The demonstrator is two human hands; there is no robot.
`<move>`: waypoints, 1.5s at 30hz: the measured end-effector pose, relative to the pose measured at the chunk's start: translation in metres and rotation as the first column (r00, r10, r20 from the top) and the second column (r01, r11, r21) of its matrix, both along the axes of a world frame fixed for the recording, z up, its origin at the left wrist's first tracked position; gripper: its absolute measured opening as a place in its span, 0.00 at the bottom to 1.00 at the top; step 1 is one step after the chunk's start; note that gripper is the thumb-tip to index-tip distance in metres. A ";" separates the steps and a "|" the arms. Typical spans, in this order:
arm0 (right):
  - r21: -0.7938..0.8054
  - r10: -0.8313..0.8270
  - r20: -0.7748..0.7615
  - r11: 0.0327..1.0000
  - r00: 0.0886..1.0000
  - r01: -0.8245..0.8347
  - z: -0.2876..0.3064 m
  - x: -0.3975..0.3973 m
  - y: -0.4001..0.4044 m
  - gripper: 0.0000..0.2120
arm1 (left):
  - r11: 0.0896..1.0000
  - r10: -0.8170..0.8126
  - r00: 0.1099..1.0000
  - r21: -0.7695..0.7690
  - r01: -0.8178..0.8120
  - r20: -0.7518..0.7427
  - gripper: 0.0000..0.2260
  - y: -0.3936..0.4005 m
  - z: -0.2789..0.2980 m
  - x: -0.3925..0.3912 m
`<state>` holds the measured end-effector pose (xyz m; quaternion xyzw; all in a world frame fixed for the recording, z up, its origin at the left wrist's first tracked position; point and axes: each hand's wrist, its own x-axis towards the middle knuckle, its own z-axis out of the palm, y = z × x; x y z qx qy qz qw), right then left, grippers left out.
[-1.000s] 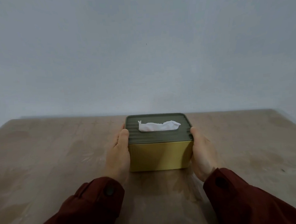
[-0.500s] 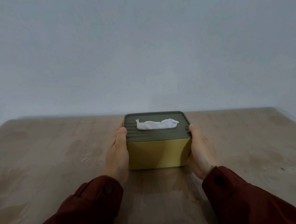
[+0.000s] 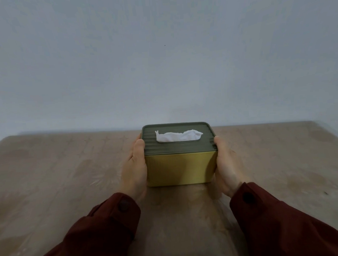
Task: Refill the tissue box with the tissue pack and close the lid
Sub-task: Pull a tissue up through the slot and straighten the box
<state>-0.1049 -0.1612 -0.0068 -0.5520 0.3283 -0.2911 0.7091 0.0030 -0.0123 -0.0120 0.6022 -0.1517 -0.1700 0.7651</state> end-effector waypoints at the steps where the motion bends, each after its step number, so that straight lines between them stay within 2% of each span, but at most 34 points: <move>1: 0.000 -0.001 -0.005 1.000 1.000 0.001 -0.001 0.001 -0.001 0.18 | 1.000 -0.005 1.000 -0.001 0.005 0.003 0.18 -0.001 0.000 0.001; 10: 0.015 0.012 0.012 1.000 1.000 -0.012 -0.007 0.016 -0.013 0.20 | 0.999 -0.037 0.999 -0.007 0.037 0.016 0.18 -0.007 0.003 0.009; 15: 0.008 0.059 -0.036 0.998 0.998 -0.059 -0.011 0.024 -0.021 0.27 | 1.000 -0.027 0.999 0.004 0.027 0.028 0.19 -0.012 0.003 0.015; 26: -0.004 0.065 -0.014 0.998 0.998 -0.065 -0.014 0.033 -0.027 0.25 | 1.000 0.009 1.000 -0.008 -0.009 0.013 0.18 -0.019 0.003 0.022; 39: -0.014 0.063 0.025 0.998 0.998 -0.063 -0.012 0.039 -0.031 0.18 | 1.000 0.008 0.999 -0.012 -0.008 0.042 0.19 -0.023 0.002 0.027; 45: 0.004 0.064 0.007 0.998 0.998 -0.064 -0.012 0.041 -0.032 0.22 | 1.000 0.011 1.000 -0.027 -0.011 0.021 0.18 -0.024 0.003 0.027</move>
